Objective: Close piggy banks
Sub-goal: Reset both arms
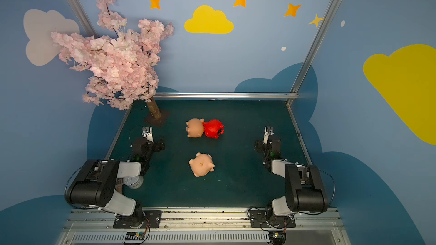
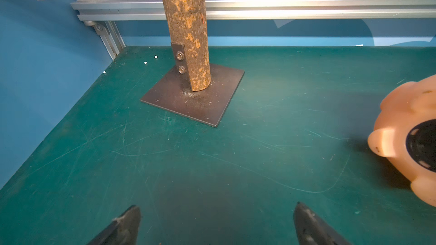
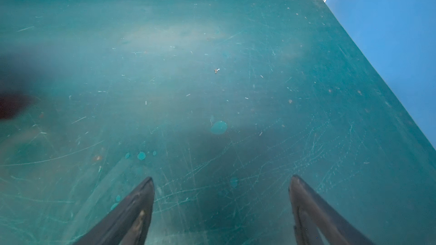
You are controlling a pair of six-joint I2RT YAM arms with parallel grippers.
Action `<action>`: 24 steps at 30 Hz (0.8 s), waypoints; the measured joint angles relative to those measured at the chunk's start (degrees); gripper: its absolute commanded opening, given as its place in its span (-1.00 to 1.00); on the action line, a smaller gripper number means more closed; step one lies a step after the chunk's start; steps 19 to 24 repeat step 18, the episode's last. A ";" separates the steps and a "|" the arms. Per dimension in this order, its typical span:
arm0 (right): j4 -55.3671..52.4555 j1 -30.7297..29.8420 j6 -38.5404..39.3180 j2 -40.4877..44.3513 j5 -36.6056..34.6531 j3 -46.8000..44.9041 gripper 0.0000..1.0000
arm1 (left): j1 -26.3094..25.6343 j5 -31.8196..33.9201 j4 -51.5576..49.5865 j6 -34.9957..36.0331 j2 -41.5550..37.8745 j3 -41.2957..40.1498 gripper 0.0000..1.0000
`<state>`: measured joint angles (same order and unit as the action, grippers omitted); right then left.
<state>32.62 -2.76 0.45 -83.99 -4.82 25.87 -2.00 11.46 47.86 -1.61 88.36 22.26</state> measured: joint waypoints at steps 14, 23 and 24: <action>0.02 -0.07 0.04 0.00 -0.04 0.07 0.77 | 0.00 -0.15 0.24 0.11 0.00 0.00 0.99; 0.02 -0.07 0.04 0.00 -0.02 0.07 0.77 | 0.59 -1.44 0.17 0.09 0.00 0.00 0.99; 0.02 -0.07 0.04 0.00 -0.02 0.07 0.77 | 0.59 -1.44 0.17 0.09 0.00 0.00 0.99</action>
